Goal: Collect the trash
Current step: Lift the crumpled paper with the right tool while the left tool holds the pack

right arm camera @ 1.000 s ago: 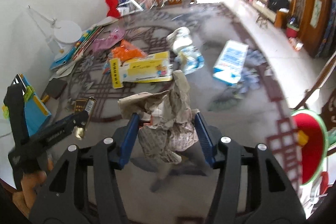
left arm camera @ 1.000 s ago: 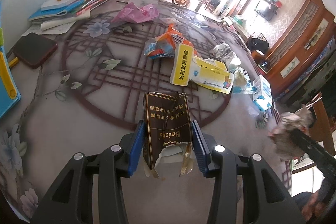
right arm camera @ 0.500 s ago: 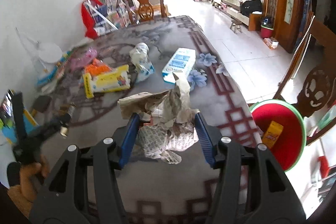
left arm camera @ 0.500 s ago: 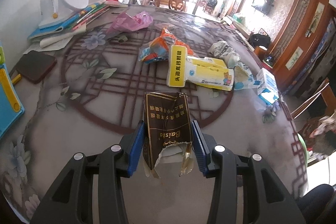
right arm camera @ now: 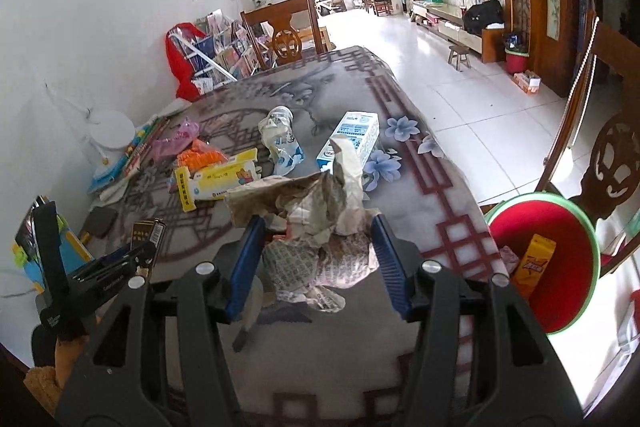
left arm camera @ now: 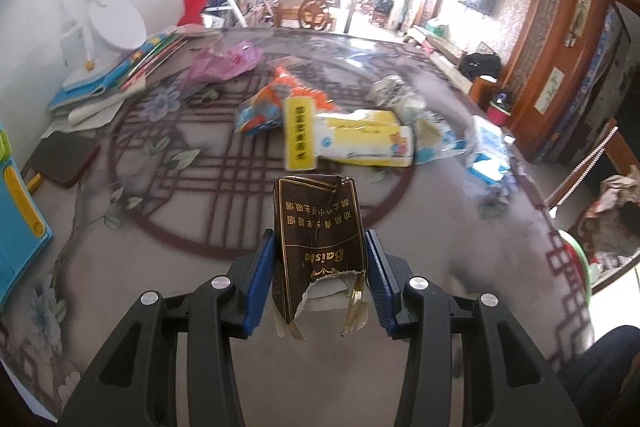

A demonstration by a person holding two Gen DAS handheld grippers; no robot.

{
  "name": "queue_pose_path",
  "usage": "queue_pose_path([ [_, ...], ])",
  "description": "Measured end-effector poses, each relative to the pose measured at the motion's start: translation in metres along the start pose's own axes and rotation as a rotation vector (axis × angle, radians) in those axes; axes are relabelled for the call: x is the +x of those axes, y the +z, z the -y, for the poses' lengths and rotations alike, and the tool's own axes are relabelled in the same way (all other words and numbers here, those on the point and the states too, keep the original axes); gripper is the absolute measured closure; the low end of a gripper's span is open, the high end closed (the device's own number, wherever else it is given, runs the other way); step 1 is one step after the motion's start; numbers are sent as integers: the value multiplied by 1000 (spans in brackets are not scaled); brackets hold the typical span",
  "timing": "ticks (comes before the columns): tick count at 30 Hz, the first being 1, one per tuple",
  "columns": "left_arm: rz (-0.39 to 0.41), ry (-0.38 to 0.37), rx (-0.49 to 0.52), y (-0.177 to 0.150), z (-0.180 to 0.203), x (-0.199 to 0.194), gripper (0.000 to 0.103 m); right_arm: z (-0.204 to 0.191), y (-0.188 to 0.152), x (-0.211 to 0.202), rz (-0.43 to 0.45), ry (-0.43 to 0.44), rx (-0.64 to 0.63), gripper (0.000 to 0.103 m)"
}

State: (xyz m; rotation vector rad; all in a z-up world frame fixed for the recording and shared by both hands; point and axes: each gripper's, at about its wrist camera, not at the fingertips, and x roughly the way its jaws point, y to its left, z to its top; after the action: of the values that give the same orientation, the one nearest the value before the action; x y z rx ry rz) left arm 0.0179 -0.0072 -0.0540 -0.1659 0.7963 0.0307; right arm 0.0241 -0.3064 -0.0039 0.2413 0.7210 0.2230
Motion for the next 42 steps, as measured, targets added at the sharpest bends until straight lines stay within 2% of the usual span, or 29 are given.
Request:
queue_pose_path([
  [5, 48, -18, 66, 8, 20, -22, 61, -4, 0, 2, -4, 5, -14, 49],
  [14, 37, -64, 52, 11, 34, -32, 61, -8, -1, 3, -6, 4, -34, 49],
  [22, 32, -65, 58, 16, 47, -40, 61, -5, -2, 0, 5, 18, -24, 49],
  [42, 41, -50, 163, 32, 99, -44, 60, 10, 0, -9, 34, 94, 33, 48],
])
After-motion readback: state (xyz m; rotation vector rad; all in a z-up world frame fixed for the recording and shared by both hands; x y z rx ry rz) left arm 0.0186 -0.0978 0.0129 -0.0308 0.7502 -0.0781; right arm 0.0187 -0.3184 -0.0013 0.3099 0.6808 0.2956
